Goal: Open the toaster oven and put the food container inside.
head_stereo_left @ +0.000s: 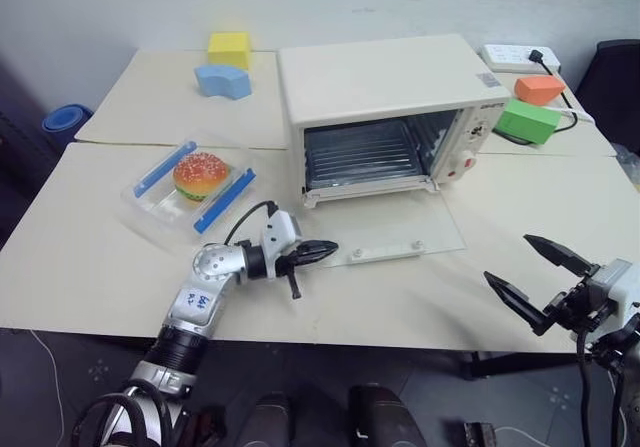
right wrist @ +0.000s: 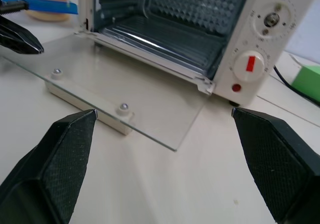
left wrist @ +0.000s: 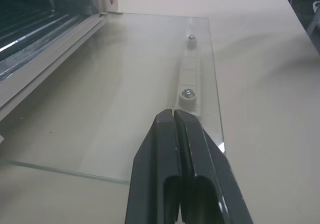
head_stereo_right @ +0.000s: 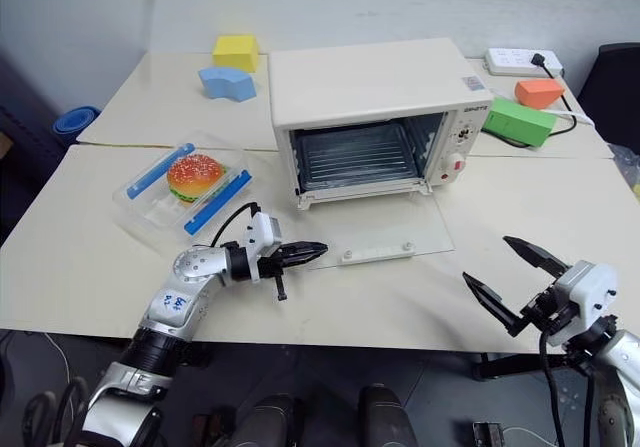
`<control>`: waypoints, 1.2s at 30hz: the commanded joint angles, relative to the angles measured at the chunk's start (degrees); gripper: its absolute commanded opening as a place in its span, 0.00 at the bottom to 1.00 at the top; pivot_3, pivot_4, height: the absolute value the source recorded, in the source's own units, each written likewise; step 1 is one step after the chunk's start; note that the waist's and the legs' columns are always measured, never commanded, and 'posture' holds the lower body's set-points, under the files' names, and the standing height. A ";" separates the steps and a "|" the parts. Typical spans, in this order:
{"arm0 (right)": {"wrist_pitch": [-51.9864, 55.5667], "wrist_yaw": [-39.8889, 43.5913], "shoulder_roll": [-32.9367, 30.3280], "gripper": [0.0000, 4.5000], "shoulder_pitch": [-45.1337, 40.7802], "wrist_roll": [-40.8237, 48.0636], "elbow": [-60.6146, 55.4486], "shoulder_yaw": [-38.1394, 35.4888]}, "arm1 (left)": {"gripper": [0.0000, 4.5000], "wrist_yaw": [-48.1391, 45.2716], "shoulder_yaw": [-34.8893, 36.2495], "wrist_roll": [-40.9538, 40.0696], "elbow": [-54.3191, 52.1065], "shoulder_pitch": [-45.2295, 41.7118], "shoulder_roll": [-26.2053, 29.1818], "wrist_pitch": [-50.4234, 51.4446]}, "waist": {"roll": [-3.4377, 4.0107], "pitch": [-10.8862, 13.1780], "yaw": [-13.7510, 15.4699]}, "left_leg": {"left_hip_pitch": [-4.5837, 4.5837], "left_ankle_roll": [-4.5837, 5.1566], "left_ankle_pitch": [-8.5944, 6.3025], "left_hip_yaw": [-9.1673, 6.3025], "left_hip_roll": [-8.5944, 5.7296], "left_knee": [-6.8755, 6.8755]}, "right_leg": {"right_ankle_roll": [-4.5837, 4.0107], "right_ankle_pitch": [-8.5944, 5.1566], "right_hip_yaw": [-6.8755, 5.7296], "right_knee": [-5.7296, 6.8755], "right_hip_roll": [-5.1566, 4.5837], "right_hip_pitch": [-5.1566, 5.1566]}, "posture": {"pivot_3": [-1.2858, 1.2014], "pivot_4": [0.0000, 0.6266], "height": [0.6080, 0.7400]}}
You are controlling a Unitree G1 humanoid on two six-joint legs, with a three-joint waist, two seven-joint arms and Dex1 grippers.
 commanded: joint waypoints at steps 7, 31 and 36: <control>-0.79 2.25 4.54 1.00 -9.56 1.37 -2.71 10.44 | 0.62 4.40 27.17 -16.74 -23.59 20.56 10.04 6.52 | 0.04 -0.02 -0.47 | -0.03 -0.12 0.00 -0.04 0.22 -0.08 | -0.07 -0.04 -0.01 -0.03 0.11 -0.11 | 0.52 0.24 1.00; -3.70 4.83 3.50 1.00 -17.94 -3.23 1.82 16.20 | 1.00 66.47 48.86 -63.97 -16.60 12.71 21.38 58.22 | -0.05 -0.02 0.61 | -0.06 0.05 -0.19 -0.23 0.08 -0.04 | -0.11 -0.05 -0.15 -0.06 -0.09 -0.06 | 0.52 0.24 1.00; -4.28 3.65 3.43 1.00 -15.77 -3.69 0.70 15.16 | 1.00 81.26 46.18 -66.10 -7.15 4.68 21.00 61.44 | -0.11 0.00 -0.27 | -0.12 -0.30 -0.01 -0.21 0.07 -0.08 | -0.11 -0.05 -0.14 -0.01 -0.02 -0.19 | 0.52 0.24 1.00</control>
